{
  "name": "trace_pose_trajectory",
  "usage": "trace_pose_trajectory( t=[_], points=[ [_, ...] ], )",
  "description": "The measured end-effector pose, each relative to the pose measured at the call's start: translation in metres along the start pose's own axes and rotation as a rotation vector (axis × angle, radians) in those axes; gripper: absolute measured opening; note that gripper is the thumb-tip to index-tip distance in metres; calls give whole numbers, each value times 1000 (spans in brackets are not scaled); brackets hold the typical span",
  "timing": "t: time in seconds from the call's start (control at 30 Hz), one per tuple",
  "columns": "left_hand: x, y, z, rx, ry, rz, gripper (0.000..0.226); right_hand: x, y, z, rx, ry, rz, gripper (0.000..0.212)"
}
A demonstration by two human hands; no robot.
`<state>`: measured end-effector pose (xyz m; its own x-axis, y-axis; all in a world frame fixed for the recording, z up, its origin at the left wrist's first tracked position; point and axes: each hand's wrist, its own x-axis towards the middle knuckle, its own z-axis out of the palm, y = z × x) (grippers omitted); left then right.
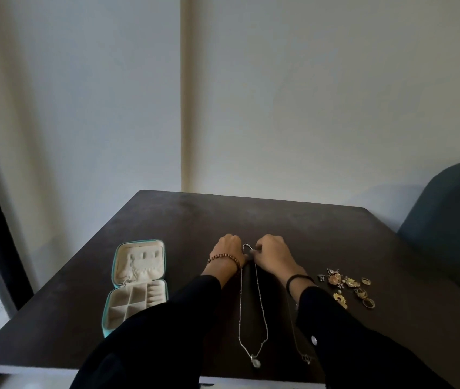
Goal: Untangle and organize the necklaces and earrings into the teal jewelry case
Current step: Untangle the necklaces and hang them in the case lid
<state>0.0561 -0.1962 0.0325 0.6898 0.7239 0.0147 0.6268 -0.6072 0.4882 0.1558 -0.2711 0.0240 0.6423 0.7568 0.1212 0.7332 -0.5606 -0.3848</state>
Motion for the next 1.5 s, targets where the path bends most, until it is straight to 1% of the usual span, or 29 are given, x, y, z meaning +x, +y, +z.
trace_pose_trajectory(
  t=[0.03,0.17,0.23,0.27,0.3,0.33,0.37,0.4,0.47,0.63,0.73,0.8,0.9,0.93,1.0,1.07,1.13,1.27,1.4,1.5],
  points=[
    [3,1,0,-3,19,-24,29,2,-1,1,-6,10,15,22],
    [4,3,-1,-25,91,-116,35,1,-7,1,-44,60,19,20],
    [3,5,0,5,113,-116,30,-2,-9,2,-113,75,-3,9],
    [1,7,0,36,119,-102,28,-4,-10,3,-168,87,-30,14],
    [-1,9,1,72,123,-84,26,-6,-11,3,-223,85,-53,27],
    [-4,11,2,107,123,-64,26,-8,-12,3,-267,71,-77,36],
    [-6,12,2,139,120,-46,25,-11,-12,4,-295,55,-99,38],
    [-8,13,2,166,113,-31,25,-13,-13,3,-309,37,-122,33],
    [-11,13,1,191,88,-15,25,-20,-16,0,-362,6,-148,14],
    [-25,11,0,221,42,43,32,-37,-25,-11,-521,-131,-249,26],
    [-39,7,-6,150,-12,62,32,-51,-29,-23,-563,-178,-303,25],
    [-48,3,-10,51,-32,34,29,-60,-28,-30,-432,-184,-278,23],
    [-66,0,-17,-115,22,24,23,-71,-26,-38,-34,-165,-177,8],
    [-73,0,-20,-198,45,29,20,-76,-25,-42,62,-150,-168,4],
    [-88,4,-30,-356,60,36,12,-88,-27,-51,210,-113,-148,6],
    [-97,8,-42,-450,83,44,14,-97,-30,-59,336,-76,-137,9],
    [-106,9,-54,-476,116,58,17,-106,-35,-68,411,-61,-143,7],
    [-120,10,-76,-429,169,102,14,-123,-44,-86,529,-41,-180,9],
    [-130,5,-94,-488,159,71,8,-136,-52,-99,637,-29,-210,7],
    [-139,2,-102,-524,170,105,6,-143,-55,-107,673,-11,-212,8]
  ],
)
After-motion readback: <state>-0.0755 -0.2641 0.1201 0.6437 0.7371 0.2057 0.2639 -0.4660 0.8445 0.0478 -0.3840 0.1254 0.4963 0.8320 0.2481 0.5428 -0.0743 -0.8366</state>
